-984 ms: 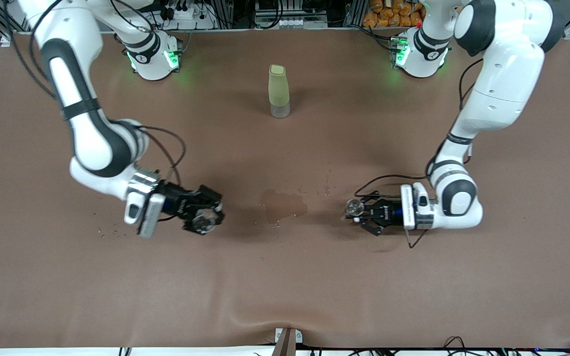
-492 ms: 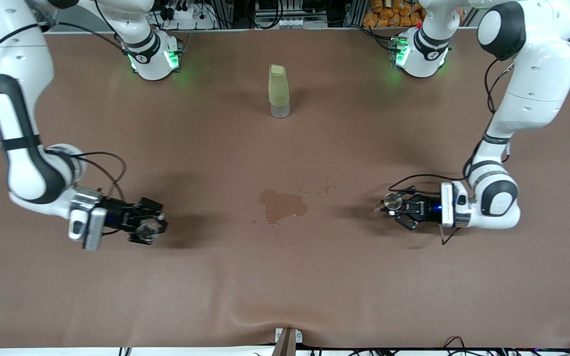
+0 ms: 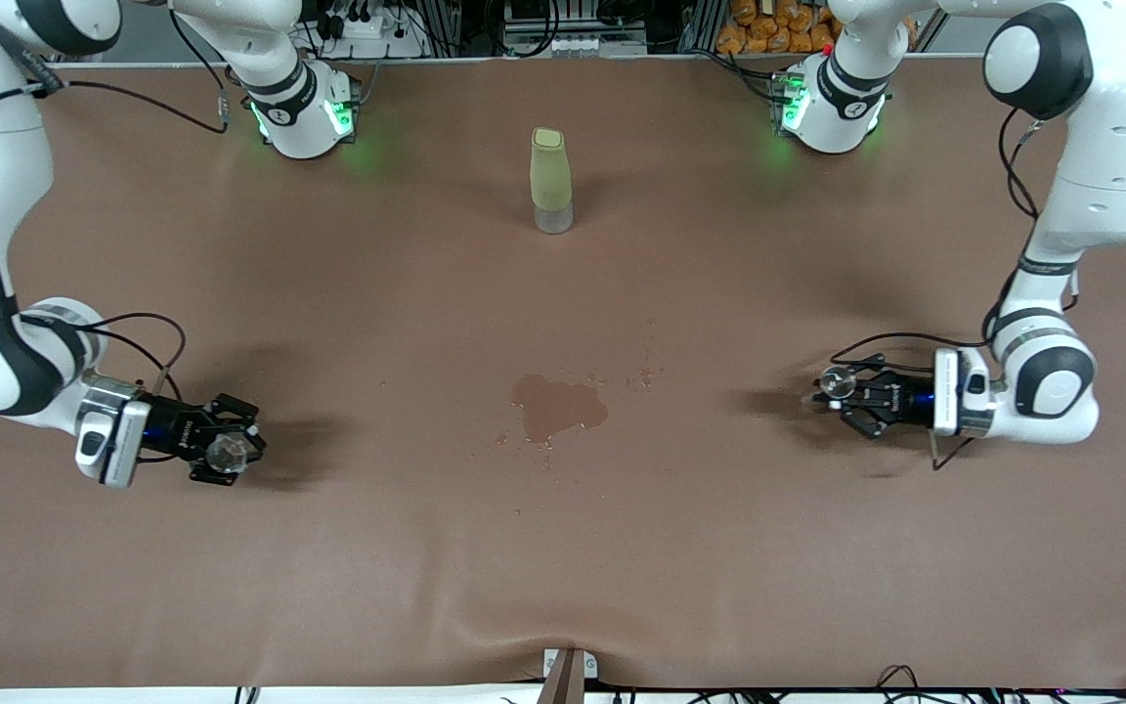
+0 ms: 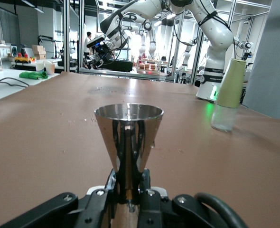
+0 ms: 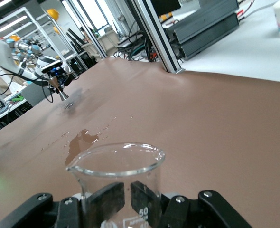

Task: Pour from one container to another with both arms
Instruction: 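Lower the beaker with the right gripper while the left gripper lowers the jigger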

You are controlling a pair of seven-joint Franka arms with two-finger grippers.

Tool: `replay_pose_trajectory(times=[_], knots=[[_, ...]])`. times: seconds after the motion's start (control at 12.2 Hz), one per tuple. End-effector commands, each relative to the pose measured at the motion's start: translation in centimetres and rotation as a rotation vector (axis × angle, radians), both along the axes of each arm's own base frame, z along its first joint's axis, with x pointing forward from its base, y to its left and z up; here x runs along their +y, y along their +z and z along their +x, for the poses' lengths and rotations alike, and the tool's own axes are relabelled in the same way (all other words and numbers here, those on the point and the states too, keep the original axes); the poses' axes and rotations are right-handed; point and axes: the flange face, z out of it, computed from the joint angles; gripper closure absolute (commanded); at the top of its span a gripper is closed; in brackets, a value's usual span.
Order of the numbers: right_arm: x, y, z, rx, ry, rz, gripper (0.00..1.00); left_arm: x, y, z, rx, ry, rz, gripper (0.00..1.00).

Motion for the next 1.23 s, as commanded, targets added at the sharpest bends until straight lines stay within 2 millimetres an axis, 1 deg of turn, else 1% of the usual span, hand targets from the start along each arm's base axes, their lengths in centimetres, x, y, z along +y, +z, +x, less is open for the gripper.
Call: replay_pose_trajectory(times=[0.0,0.08,0.16,0.25,0.41,0.49,0.57,0.66,0.74,0.82,0.9,0.98,1.15], knots=[[-3.2,-1.9,1.0,-0.125,0.041,0.019,1.00,2.9,0.0,-0.6,0.010,0.005,-0.007,1.00],[-4.7,-2.4,1.1,-0.190,0.043,0.003,1.00,3.6,-0.1,-0.8,0.010,0.016,-0.009,1.00],[-5.6,-2.8,1.0,-0.242,0.047,-0.010,1.00,4.2,-0.1,-1.0,0.012,0.024,-0.016,1.00],[-6.3,-3.7,0.7,-0.263,0.046,-0.014,1.00,4.3,-0.8,-1.3,0.026,0.021,-0.034,1.00],[-7.6,-5.6,0.1,-0.276,0.033,-0.012,1.00,4.7,-1.8,-1.9,0.029,0.027,-0.061,1.00],[-8.0,-7.0,-0.4,-0.281,0.031,-0.010,1.00,4.6,-2.3,-2.1,0.012,0.025,-0.070,1.00],[-9.2,-8.4,-1.1,-0.298,0.020,-0.012,1.00,4.5,-3.3,-2.5,0.007,0.026,-0.082,1.00],[-10.6,-9.1,-1.5,-0.322,0.011,-0.021,1.00,4.9,-3.9,-2.7,0.003,0.034,-0.089,1.00],[-11.3,-9.9,-2.0,-0.340,0.017,-0.032,1.00,5.2,-3.9,-2.7,0.002,0.038,-0.088,1.00],[-12.0,-10.9,-2.6,-0.341,0.014,-0.035,1.00,5.3,-3.8,-2.7,-0.001,0.035,-0.084,1.00],[-12.2,-11.7,-3.0,-0.349,0.012,-0.035,1.00,6.0,-3.9,-2.9,-0.006,0.047,-0.086,1.00],[-12.4,-12.4,-3.3,-0.360,0.009,-0.033,1.00,6.3,-4.0,-2.9,-0.020,0.052,-0.091,1.00],[-12.9,-13.0,-3.7,-0.355,0.000,-0.032,1.00,6.2,-4.2,-3.1,-0.029,0.050,-0.095,1.00]])
